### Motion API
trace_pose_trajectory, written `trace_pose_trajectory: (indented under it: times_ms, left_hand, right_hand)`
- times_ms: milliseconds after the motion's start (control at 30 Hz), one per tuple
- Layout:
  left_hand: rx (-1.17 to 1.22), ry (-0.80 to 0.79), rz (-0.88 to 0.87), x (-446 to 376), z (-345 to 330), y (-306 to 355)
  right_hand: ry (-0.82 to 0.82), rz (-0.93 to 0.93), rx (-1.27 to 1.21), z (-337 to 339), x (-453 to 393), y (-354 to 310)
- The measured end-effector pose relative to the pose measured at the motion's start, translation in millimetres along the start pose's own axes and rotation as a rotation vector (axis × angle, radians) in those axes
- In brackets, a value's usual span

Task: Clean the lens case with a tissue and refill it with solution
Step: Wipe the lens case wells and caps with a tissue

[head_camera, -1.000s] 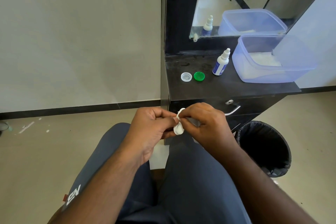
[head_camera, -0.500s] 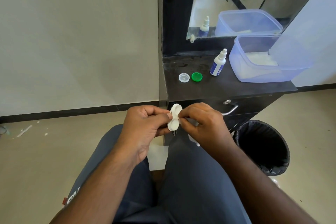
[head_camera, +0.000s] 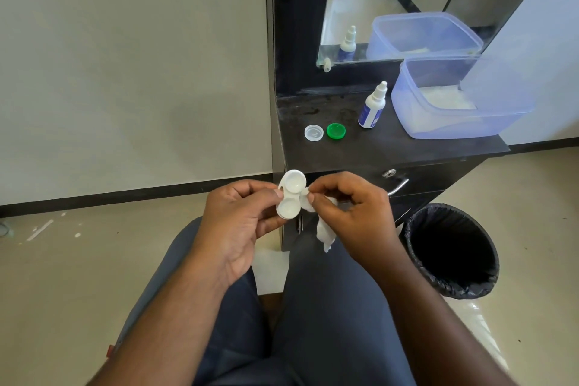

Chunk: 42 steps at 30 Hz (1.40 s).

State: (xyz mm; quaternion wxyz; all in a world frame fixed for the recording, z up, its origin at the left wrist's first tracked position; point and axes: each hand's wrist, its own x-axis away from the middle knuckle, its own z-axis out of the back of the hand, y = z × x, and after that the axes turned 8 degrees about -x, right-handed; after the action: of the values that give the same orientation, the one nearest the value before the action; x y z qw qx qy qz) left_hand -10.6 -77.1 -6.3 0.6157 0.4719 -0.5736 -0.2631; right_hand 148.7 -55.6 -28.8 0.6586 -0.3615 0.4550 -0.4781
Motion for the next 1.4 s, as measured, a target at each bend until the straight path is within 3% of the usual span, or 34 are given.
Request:
trace_pose_trajectory:
  times_ms: [300, 400, 500, 633, 900, 1100, 1400]
  left_hand:
    - [0.076, -0.016, 0.007, 1.3, -4.0, -2.3]
    - [0.075, 0.031, -0.026, 0.5, -2.6, -2.3]
    - [0.070, 0.049, -0.041, -0.8, -3.3, -1.4]
    - [0.028, 0.034, -0.049, 1.9, -7.4, -3.0]
    - [0.076, 0.098, -0.038, 0.9, -6.6, -6.0]
    - [0.093, -0.047, 0.062, -0.8, -2.9, -7.1]
    - [0.109, 0.052, 0.034, -3.4, -2.8, -9.2]
  right_hand:
    - [-0.031, 0.024, 0.030, -8.5, 3.3, -0.1]
    - [-0.055, -0.067, 0.020, -10.7, 6.6, 0.6]
    - [0.006, -0.177, -0.148, -11.7, 8.2, -1.1]
    - [0.055, -0.201, -0.182, -13.6, 5.2, -5.2]
    - [-0.073, -0.243, -0.101, -11.4, 5.5, -6.2]
    - [-0.042, -0.262, -0.151, -7.5, 1.9, -10.9]
    - [-0.153, -0.302, -0.045, -7.0, 7.7, -8.0]
